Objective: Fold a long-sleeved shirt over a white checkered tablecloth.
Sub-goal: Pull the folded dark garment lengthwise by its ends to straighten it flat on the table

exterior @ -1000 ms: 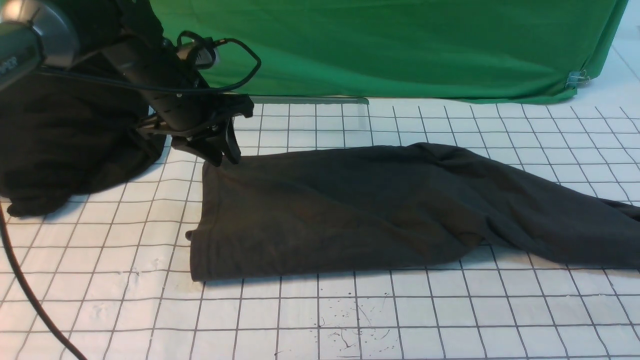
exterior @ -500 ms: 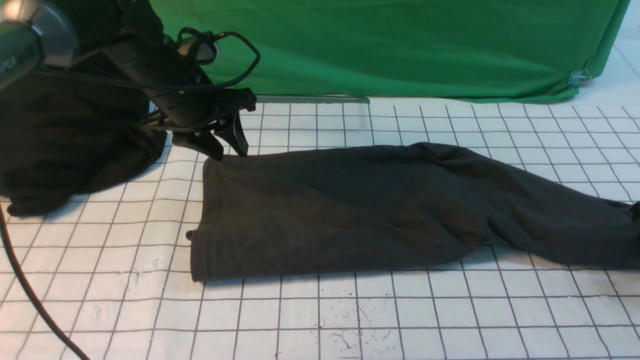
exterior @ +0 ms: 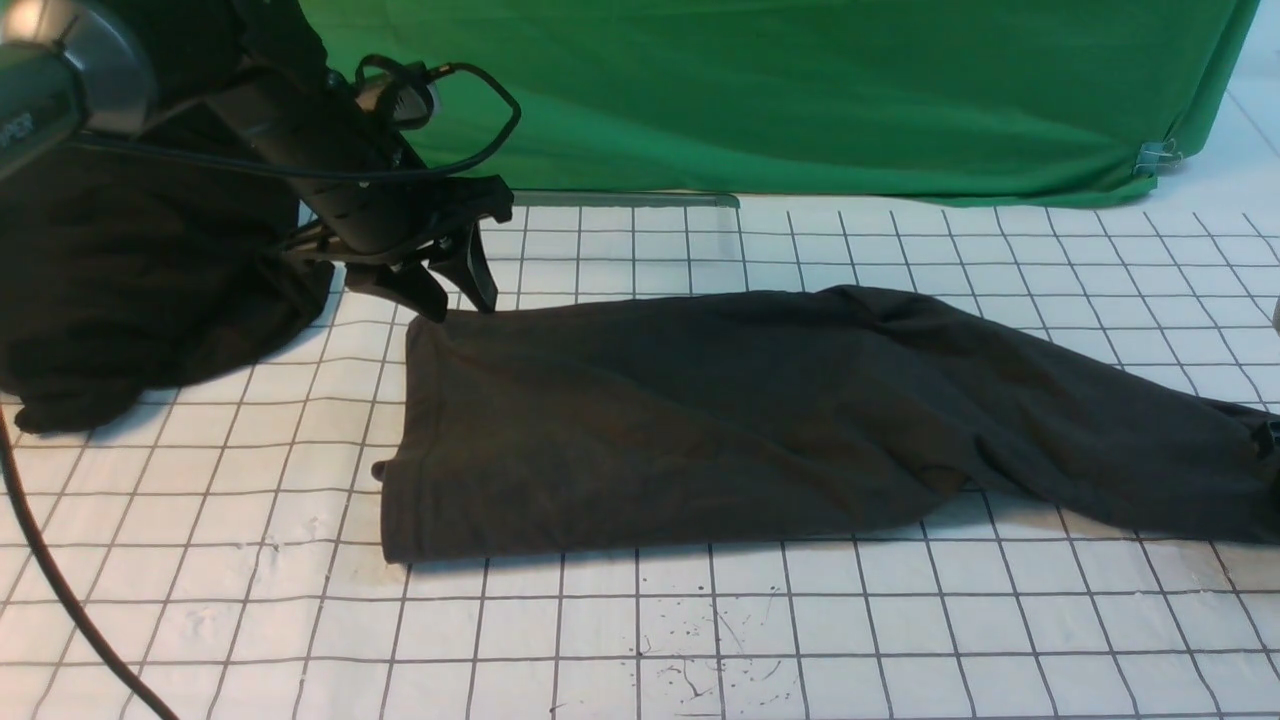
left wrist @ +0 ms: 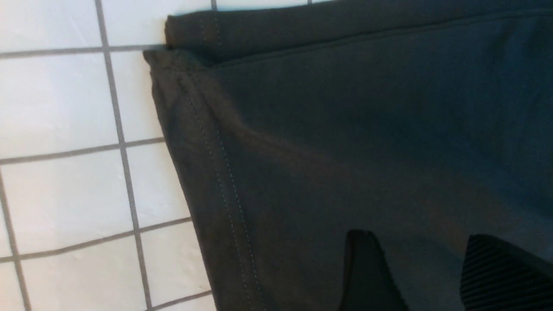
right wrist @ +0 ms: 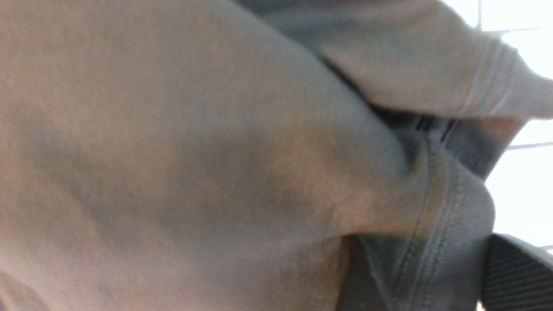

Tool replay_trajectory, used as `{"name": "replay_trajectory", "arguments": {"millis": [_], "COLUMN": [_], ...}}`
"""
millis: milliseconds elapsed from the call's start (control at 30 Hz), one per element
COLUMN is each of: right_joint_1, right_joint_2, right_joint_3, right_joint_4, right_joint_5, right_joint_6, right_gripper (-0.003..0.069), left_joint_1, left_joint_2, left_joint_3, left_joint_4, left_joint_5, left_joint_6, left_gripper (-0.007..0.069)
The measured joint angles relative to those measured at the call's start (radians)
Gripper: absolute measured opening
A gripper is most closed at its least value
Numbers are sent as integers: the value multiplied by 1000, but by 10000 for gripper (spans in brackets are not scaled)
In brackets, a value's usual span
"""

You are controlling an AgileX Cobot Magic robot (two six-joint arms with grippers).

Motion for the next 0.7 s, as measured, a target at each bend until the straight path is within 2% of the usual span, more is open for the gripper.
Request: {"name": "replay_trajectory", "arguments": {"millis": [100,200,233,300,367,400,533,700], "right_joint_1": [0,0,0,0,0,0,0,0], "right_joint_2": [2,5,6,11,12,10,-11,-153], "right_joint_3": [0,0,0,0,0,0,0,-20], "right_joint_4": [0,-1,-1,-1,1,2,-3,-45], "right_joint_5": [0,-9,-12,-18,-12,-6,26,116], "right_joint_6": [0,5,7,10,14,16,18,21], "right_gripper": [356,318,291,199,74,43,24,24], "left_joint_1": [0,0,0,0,0,0,0,0], "left_joint_2": [0,0,0,0,0,0,0,0], "left_joint_3": [0,0,0,0,0,0,0,4], "left_joint_4": [0,-1,-1,-1,-1,-1,-1,-1], "left_joint_5": [-4,-6,-6,-6,-6,-6,-6,-5], "left_joint_6": [0,0,0,0,0,0,0,0], "left_gripper": [306,306,306,306,306,306,306,306]}}
